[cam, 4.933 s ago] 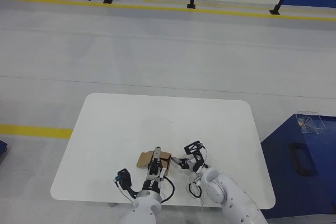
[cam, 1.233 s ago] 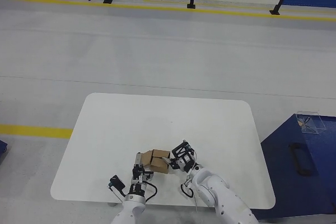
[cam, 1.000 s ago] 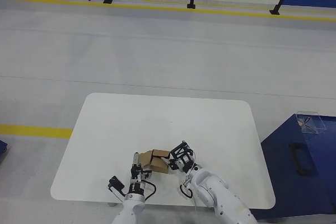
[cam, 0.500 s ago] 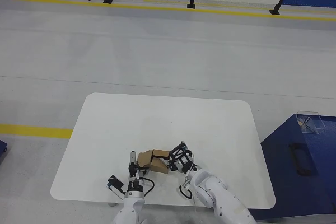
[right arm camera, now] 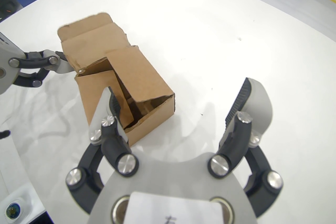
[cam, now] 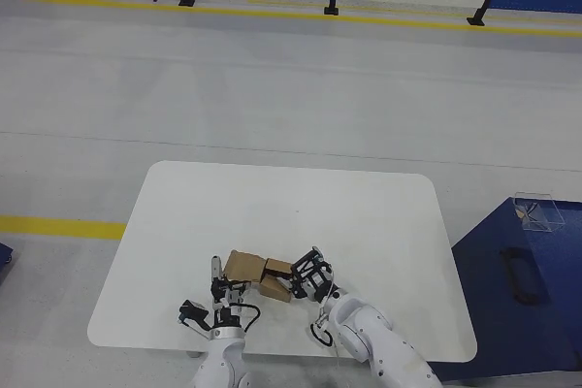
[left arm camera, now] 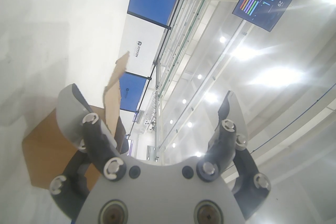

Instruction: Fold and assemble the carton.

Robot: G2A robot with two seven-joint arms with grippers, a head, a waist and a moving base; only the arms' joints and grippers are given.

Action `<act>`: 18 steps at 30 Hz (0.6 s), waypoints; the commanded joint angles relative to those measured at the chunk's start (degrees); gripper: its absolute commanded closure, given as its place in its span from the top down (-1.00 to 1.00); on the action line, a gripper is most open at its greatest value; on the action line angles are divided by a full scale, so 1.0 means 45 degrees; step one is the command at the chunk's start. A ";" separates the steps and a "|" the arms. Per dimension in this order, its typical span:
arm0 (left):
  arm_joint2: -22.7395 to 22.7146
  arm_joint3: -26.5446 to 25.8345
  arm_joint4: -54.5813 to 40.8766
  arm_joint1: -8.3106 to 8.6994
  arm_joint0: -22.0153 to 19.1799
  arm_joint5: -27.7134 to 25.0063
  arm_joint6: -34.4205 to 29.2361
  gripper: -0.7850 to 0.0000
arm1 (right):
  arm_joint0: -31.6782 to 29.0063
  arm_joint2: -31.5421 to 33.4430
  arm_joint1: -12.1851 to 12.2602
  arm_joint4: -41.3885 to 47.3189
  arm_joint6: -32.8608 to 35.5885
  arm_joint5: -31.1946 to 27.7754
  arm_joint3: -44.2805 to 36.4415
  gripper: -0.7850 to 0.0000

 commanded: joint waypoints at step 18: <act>0.0147 -0.1810 0.0737 -0.0068 0.0523 0.1138 -0.0982 1.00 | -0.1753 0.1672 0.0429 -0.1194 0.0055 0.0386 -0.2368 1.00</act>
